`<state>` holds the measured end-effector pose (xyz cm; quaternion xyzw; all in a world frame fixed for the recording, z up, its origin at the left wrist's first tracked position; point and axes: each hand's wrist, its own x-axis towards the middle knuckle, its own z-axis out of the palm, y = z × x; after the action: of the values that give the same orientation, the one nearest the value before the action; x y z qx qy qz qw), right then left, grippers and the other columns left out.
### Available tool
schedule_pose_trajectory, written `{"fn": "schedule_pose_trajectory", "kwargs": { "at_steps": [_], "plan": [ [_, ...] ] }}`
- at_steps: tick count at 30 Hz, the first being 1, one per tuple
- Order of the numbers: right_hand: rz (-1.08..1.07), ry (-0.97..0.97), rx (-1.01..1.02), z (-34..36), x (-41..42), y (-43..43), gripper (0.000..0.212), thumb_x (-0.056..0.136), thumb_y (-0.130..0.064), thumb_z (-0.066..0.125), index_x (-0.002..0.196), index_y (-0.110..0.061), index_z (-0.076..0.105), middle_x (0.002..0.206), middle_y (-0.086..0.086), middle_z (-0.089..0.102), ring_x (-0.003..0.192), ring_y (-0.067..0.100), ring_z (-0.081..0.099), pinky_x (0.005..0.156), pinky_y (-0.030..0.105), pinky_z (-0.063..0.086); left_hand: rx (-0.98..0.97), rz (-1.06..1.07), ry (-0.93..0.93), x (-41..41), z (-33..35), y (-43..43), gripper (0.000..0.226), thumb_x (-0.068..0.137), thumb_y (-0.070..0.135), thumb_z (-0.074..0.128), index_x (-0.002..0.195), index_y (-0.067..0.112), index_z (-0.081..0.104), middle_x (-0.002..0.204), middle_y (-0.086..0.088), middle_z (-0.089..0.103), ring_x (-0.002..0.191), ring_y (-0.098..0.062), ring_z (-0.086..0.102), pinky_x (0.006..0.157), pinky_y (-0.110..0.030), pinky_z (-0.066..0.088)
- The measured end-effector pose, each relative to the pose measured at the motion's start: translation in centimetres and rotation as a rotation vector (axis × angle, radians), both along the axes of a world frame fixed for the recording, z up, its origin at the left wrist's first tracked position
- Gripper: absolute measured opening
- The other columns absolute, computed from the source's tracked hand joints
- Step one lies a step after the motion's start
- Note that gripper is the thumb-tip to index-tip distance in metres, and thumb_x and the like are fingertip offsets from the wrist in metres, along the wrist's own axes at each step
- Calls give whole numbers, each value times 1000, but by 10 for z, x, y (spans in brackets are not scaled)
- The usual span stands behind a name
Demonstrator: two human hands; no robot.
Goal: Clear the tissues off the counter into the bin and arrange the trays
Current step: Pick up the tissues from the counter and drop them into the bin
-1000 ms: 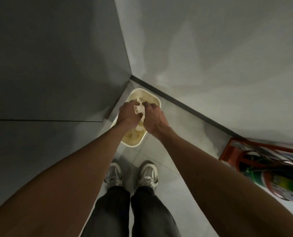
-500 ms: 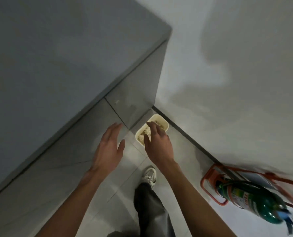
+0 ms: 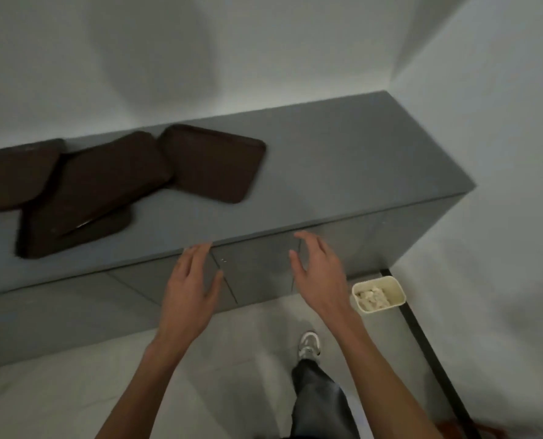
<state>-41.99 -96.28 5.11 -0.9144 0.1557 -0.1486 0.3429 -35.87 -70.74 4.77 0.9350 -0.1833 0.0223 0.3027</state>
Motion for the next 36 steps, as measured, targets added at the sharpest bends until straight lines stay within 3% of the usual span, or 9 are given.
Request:
{"fn": "schedule_pose_trajectory", "kwargs": {
  "at_steps": [5, 10, 17, 21, 25, 29, 36],
  "plan": [
    [217, -27, -46, 43, 24, 123, 37, 102, -35, 63, 136, -19, 61, 135, 4, 66, 123, 26, 63, 106, 40, 52, -43, 262, -45, -26, 41, 145, 63, 100, 37, 60, 156, 19, 36, 157, -10, 42, 149, -32, 36, 119, -51, 37],
    [444, -36, -103, 69, 58, 253, 40, 104, -41, 58, 140, -24, 60, 140, -1, 65, 130, 22, 59, 109, 40, 50, -85, 513, -75, -40, 65, 268, 68, 100, 41, 60, 159, 26, 31, 164, -5, 32, 155, -28, 26, 123, -49, 31],
    [712, -29, -81, 71, 139, 412, 39, 106, -41, 58, 142, -24, 58, 145, -2, 61, 134, 19, 57, 112, 41, 48, -49, 695, -88, -2, 55, 408, 65, 101, 46, 56, 156, 16, 38, 158, -12, 41, 150, -34, 36, 118, -53, 39],
    [840, -13, -74, 64, 198, 513, 37, 106, -40, 57, 141, -26, 58, 146, -5, 59, 135, 16, 54, 112, 40, 47, -32, 838, 18, 27, 55, 491, 64, 101, 51, 54, 157, 30, 30, 160, 2, 36, 145, -27, 42, 114, -52, 44],
    [952, 20, -70, 59, 248, 610, 37, 106, -44, 54, 139, -28, 57, 140, -6, 63, 129, 18, 58, 108, 41, 49, -41, 969, 24, 45, 62, 569, 60, 102, 52, 51, 155, 30, 35, 151, 4, 47, 137, -19, 47, 111, -40, 42],
    [1036, 42, -53, 49, 286, 699, 35, 104, -44, 55, 135, -29, 59, 132, -4, 66, 121, 20, 63, 101, 43, 54, -73, 1092, 72, 48, 61, 643, 58, 103, 53, 49, 155, 30, 37, 153, 2, 49, 140, -20, 46, 114, -42, 41],
    [1040, 97, -50, 32, 336, 848, 36, 104, -47, 54, 137, -33, 58, 137, -9, 64, 125, 17, 61, 105, 39, 52, -69, 1122, 136, 79, 33, 796, 56, 102, 53, 50, 149, 24, 46, 148, 0, 57, 137, -21, 51, 112, -43, 44]
  ]
}}
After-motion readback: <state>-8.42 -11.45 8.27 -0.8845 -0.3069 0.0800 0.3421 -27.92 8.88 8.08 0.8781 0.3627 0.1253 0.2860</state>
